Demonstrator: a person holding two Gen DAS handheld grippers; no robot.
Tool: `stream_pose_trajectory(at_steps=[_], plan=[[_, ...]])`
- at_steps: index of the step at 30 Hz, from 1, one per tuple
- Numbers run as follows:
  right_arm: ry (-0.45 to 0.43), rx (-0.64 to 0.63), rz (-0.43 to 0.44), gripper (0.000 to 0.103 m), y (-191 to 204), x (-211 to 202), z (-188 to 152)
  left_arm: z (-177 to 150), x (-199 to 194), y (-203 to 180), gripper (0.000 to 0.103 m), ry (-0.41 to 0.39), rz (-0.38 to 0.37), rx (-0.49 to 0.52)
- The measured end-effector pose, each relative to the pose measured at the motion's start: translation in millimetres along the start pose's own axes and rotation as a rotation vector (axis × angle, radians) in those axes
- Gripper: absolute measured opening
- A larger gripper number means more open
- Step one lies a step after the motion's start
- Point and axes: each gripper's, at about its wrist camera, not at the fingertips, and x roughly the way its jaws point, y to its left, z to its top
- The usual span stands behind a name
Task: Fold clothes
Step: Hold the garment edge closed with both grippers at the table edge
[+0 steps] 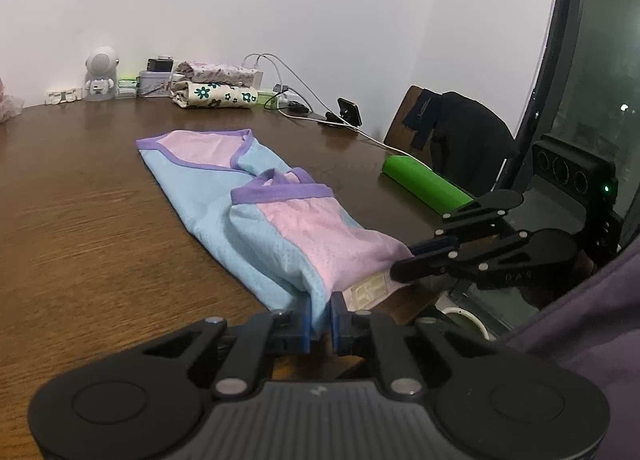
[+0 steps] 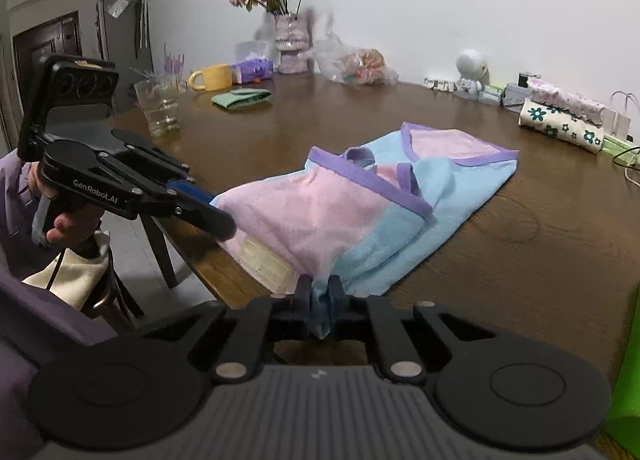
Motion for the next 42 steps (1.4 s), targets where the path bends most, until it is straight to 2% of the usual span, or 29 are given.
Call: stream_pose_trajectory(at_steps=[1,2,3,4,5,8,9,10,14,17,19,20,22,24,26,29,32,34,35,36,38,42], plan=[[-0.001,-0.002,-0.002,0.008,0,-3,-1,-1,-2,0,0.010,-0.001,0.004,0.003],[-0.002,-0.004,-0.003,0.011,-1,-5,-1,-2,-3,-1,0.017,-0.006,0.011,0.004],[-0.003,-0.008,-0.003,0.019,0,-7,-2,-2,-2,-1,0.027,-0.011,0.015,0.000],[-0.006,-0.012,-0.002,0.024,0,-8,-3,-2,-2,-1,0.030,-0.016,0.019,-0.003],[-0.008,-0.015,-0.003,0.034,1,-8,-3,-2,-2,-1,0.031,-0.021,0.023,-0.006],[-0.023,-0.009,-0.010,0.031,1,-4,-5,-2,2,-2,0.031,-0.019,0.025,0.005],[-0.031,-0.001,-0.016,0.021,1,-2,-5,-2,4,-3,0.031,-0.016,0.025,0.011],[-0.038,0.010,-0.022,0.017,0,-1,-6,-3,5,-2,0.030,-0.015,0.030,0.013],[-0.057,0.026,0.000,0.005,-1,-2,-10,-6,5,-1,0.011,-0.011,0.010,0.007],[-0.052,0.012,0.011,0.004,2,-9,-12,-10,0,-5,0.006,-0.003,-0.021,0.022],[-0.057,0.011,0.011,0.004,4,-15,-13,-13,-4,-7,0.007,-0.006,-0.021,0.034],[-0.060,0.017,0.008,0.005,3,-18,-13,-14,-5,-6,0.011,-0.018,-0.015,0.027],[-0.053,0.022,0.002,0.014,1,-18,-15,-14,-8,-5,0.023,-0.029,-0.026,0.018],[-0.059,0.018,-0.008,0.029,1,-17,-15,-14,-9,-6,0.034,-0.036,-0.045,0.025],[-0.069,0.010,-0.002,0.030,1,-17,-16,-14,-8,-9,0.038,-0.040,-0.055,0.033],[-0.070,0.003,0.007,0.030,2,-16,-19,-14,-2,-11,0.038,-0.028,-0.042,0.046],[-0.073,-0.005,0.005,0.030,4,-15,-21,-15,0,-9,0.030,-0.032,-0.026,0.054],[-0.076,-0.034,-0.017,0.024,7,-14,-22,-15,0,-6,0.018,-0.032,-0.017,0.046],[-0.080,-0.058,-0.030,0.016,9,-13,-23,-15,0,-5,0.012,-0.033,-0.015,0.041],[-0.084,-0.081,-0.040,0.008,12,-13,-24,-16,0,-3,0.009,-0.034,-0.020,0.035],[-0.087,-0.098,-0.040,0.005,15,-14,-25,-17,-3,-2,0.003,-0.033,-0.029,0.030],[-0.110,-0.109,-0.032,0.004,16,-28,-19,-13,-19,-9,0.001,-0.063,-0.042,0.051]])
